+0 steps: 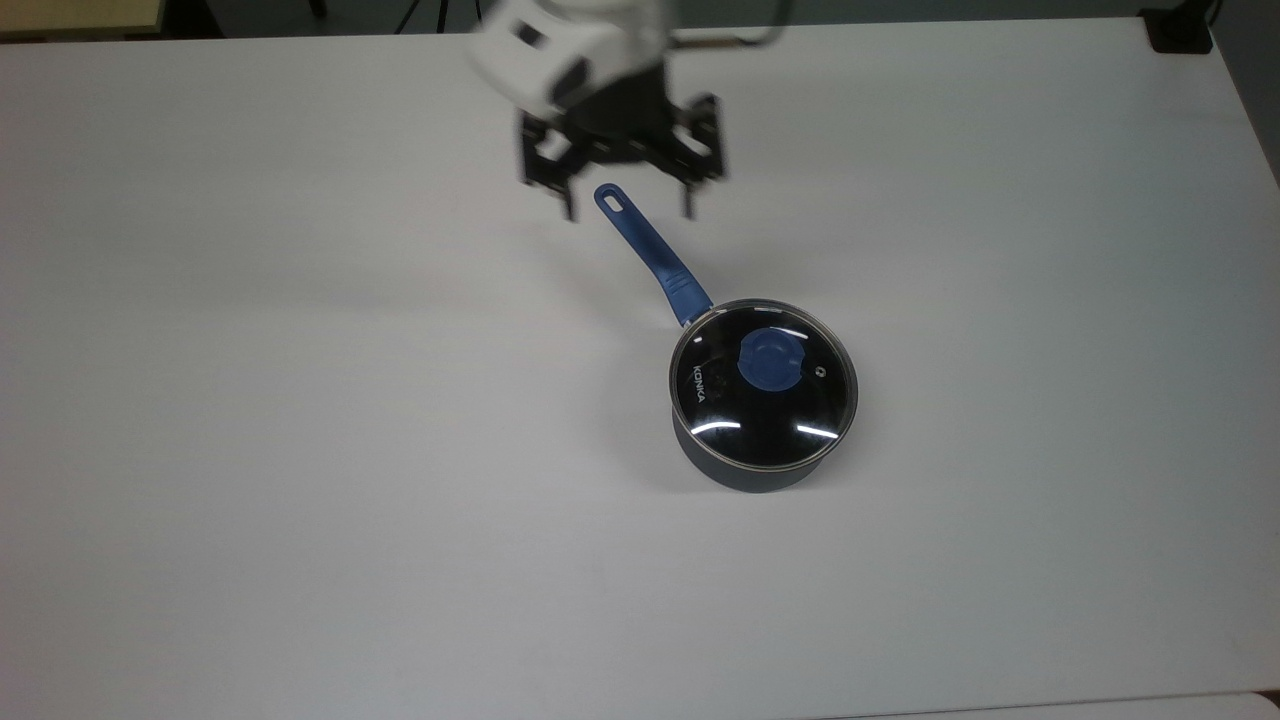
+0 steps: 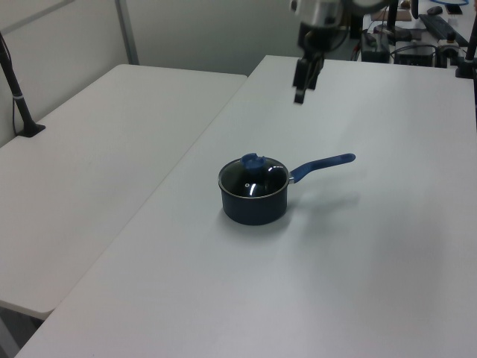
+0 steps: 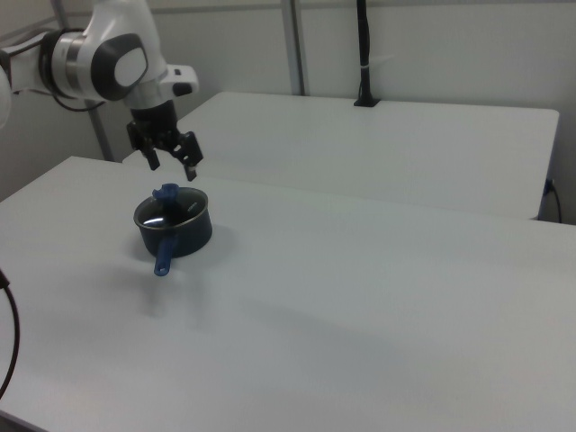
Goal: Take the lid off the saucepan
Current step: 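Move the open gripper over the blue knob of the glass lid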
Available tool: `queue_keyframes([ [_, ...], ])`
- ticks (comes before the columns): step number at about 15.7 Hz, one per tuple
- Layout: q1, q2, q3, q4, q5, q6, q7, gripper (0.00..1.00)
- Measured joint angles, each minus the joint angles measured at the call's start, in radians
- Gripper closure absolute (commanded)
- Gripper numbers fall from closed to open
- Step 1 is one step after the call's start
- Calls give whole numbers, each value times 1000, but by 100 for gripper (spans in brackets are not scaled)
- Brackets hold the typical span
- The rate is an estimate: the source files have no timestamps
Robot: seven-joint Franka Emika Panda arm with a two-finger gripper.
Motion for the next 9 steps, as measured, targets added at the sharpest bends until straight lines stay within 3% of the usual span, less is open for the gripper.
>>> queue_keyframes([
  [6, 129, 134, 2, 99, -12, 86, 318, 0],
  [9, 179, 182, 2, 116, -123, 118, 456, 0],
])
